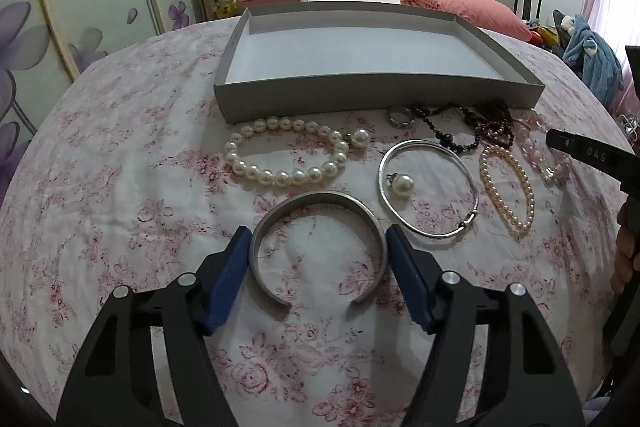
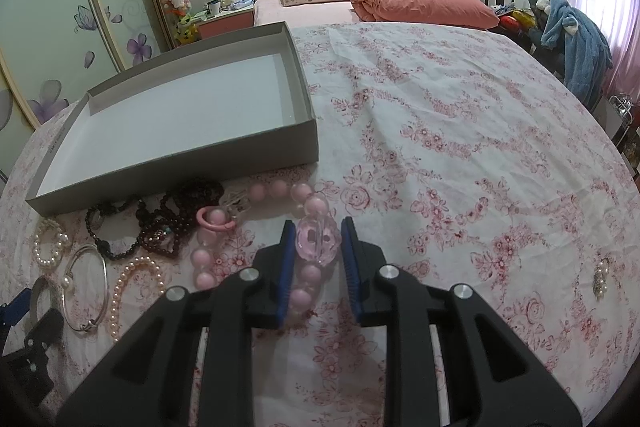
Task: Organize jewelry
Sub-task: 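Grasp the pink bead bracelet with the right tool while the left tool grasps the silver cuff bangle, then carry the pink bracelet and silver cuff into the gray tray and open both tools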
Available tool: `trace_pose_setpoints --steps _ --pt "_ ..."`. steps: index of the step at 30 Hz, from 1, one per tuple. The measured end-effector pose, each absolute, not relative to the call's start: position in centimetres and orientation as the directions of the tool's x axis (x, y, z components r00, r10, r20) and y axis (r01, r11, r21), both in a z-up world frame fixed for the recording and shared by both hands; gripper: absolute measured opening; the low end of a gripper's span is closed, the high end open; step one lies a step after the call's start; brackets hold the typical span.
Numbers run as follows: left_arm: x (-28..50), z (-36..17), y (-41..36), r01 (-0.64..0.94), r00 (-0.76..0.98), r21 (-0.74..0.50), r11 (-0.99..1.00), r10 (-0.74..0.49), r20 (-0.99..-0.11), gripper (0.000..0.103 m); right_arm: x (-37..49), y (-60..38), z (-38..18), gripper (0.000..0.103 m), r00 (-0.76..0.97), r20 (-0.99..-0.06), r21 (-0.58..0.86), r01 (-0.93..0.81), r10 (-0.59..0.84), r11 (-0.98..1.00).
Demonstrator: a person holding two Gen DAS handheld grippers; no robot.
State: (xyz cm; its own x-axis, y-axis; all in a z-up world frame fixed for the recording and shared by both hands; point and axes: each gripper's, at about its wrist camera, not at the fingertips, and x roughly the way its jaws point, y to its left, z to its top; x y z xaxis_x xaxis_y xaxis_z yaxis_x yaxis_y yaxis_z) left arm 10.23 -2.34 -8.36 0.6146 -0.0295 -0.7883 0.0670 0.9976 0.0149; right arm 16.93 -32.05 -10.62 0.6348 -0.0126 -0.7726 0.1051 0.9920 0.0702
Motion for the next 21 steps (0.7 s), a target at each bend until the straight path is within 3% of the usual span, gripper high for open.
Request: trace_pose_setpoints --steps 13,21 --pt "10.5 -8.2 -1.8 0.053 0.616 0.006 0.999 -0.028 -0.787 0.068 16.7 -32.6 -10.5 0.023 0.649 -0.76 0.133 0.094 0.041 0.987" --pt "9.7 -7.2 1.0 -0.011 0.641 -0.046 0.999 -0.028 -0.767 0.068 14.3 -31.5 -7.3 0.023 0.74 -0.659 0.197 0.001 0.131 0.98"
